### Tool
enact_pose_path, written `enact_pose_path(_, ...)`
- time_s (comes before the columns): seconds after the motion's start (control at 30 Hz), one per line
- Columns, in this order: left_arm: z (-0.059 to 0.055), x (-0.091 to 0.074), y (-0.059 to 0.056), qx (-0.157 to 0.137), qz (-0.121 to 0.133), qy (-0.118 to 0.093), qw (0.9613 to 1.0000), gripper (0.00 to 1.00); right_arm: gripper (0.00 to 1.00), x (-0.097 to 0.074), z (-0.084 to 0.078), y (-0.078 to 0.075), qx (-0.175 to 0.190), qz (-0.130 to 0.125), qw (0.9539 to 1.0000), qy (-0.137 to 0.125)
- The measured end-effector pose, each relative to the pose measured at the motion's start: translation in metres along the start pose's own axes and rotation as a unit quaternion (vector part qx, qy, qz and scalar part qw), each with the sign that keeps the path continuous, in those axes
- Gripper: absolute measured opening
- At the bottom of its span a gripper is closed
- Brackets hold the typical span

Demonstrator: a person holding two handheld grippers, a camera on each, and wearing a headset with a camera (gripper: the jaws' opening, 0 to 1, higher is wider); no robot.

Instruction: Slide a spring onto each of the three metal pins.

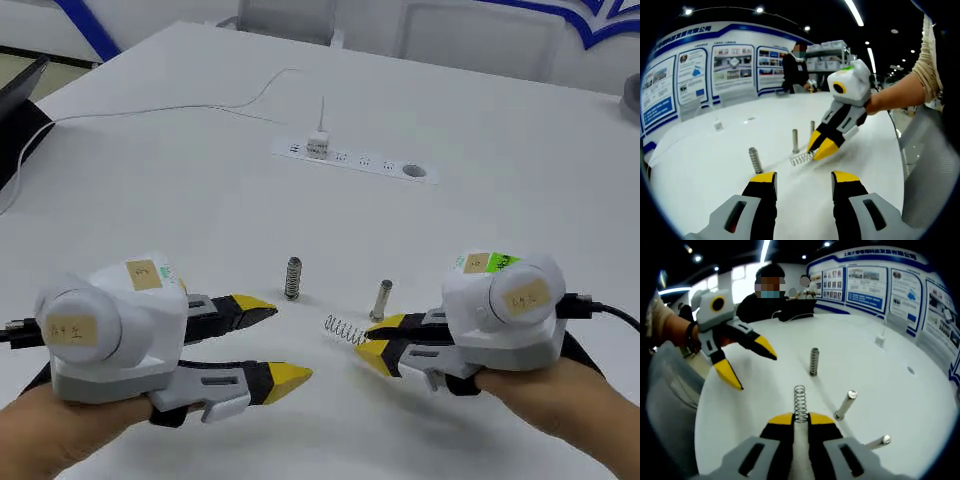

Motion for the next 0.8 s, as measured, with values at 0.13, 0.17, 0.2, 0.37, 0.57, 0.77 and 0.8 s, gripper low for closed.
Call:
enact_pose_path(0.13,0.000,0.000,-0.002,0.006,-0.005,0.003,1.0000,0.44,0.11,-0.004,0.009,0.006,-0.009,0.012,0.9999,-0.004)
enact_pose_path(0.17,0.001,0.000,-0.003,0.009,-0.007,0.004,0.9999,0.44,0.11,-0.006,0.012,0.008,-0.013,0.016,0.9998,-0.004)
enact_pose_path(0.2,0.001,0.000,-0.003,0.010,-0.008,0.004,0.9999,0.43,0.11,-0.007,0.014,0.010,-0.016,0.021,0.9996,-0.003)
enact_pose_path(0.37,0.003,0.000,-0.007,0.017,-0.014,0.005,0.9997,0.42,0.11,-0.011,0.023,0.022,-0.036,0.041,0.9985,-0.003)
enact_pose_path(0.57,0.004,0.003,-0.011,0.030,-0.024,0.007,0.9992,0.39,0.11,-0.016,0.031,0.030,-0.054,0.055,0.9970,-0.002)
enact_pose_path(0.77,0.007,0.005,-0.017,0.040,-0.032,0.006,0.9987,0.37,0.11,-0.020,0.036,0.033,-0.064,0.063,0.9959,0.000)
enact_pose_path(0.8,0.007,0.005,-0.018,0.043,-0.033,0.007,0.9985,0.37,0.11,-0.020,0.036,0.034,-0.067,0.064,0.9957,0.000)
Point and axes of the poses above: the centre of the closed fingertips' face, and the gripper's own axes: x roughly forward along the fingers, y roughly to its left, z roughly out of its top, the point moved 1 cm from there along -x, roughly backward along the fingers
